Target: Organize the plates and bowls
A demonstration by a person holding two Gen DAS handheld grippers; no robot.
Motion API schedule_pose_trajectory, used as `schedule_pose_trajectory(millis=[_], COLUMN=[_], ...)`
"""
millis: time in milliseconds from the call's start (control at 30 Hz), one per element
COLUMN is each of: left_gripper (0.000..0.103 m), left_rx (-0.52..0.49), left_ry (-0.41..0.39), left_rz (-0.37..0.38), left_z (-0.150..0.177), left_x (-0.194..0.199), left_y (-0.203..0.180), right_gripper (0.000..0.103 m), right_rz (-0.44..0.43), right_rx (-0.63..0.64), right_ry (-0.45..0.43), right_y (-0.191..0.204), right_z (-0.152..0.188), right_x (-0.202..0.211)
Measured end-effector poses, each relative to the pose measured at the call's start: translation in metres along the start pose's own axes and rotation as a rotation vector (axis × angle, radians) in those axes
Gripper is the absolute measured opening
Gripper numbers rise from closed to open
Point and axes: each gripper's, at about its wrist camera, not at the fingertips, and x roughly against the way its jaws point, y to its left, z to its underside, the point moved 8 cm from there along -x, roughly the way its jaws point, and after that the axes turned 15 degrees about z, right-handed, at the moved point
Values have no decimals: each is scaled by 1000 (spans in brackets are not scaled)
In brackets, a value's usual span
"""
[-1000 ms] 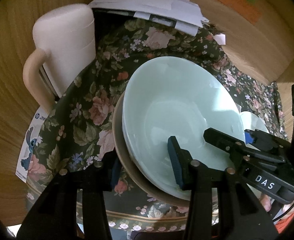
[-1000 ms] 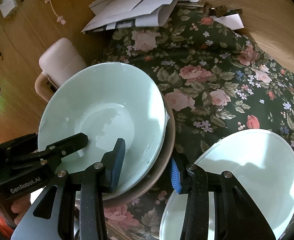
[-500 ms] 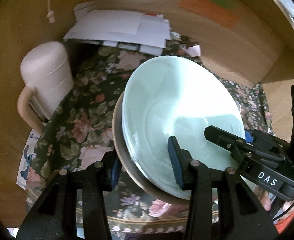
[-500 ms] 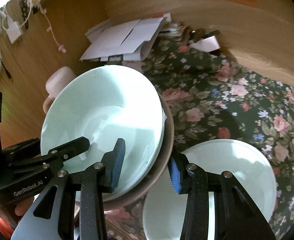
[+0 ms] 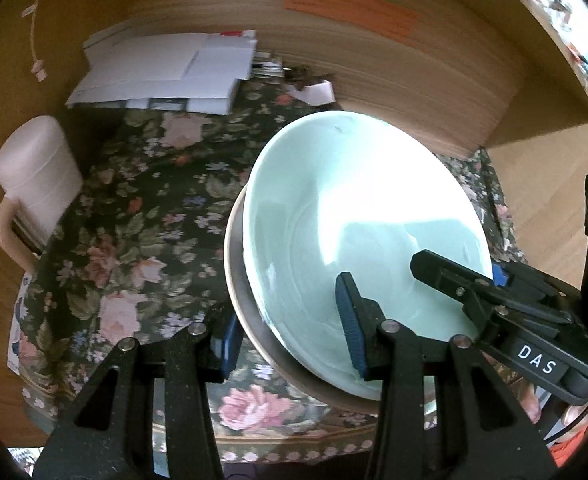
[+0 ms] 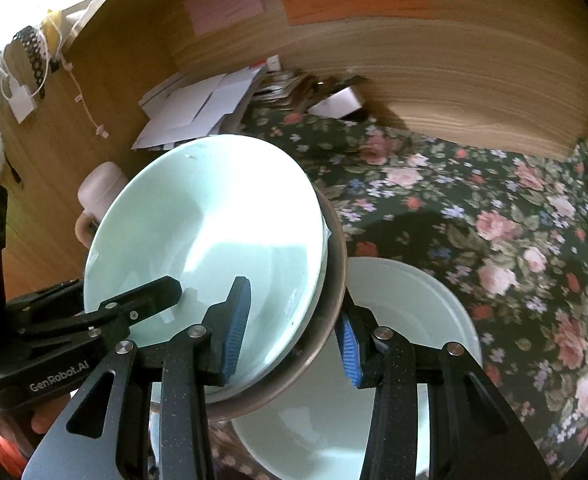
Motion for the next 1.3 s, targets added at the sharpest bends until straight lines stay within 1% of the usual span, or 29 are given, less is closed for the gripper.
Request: schedule_pose_trajectory(millis=[367, 500, 767, 1067, 1300], left_gripper=[44, 44, 44, 43, 43], left_rx=[-44, -55, -46, -37, -43], left_ry=[39, 54, 92, 142, 140], left_rz=[45, 53, 49, 37, 64], left_z=[7, 11, 22, 34, 35], left_x=[-24, -32, -50, -70, -71], left_y=[-44, -54, -57, -53, -53], right_gripper=[37, 37, 37, 37, 37], right_rz=[42, 56, 62, 49, 29], right_rx=[-59, -77, -89, -116, -144], right_ry=[-2, 5, 42, 104, 82], right_y=[-46, -60, -74, -83, -85], right_z=[15, 21, 34, 49, 48], right_x=[16, 17, 8, -14, -16])
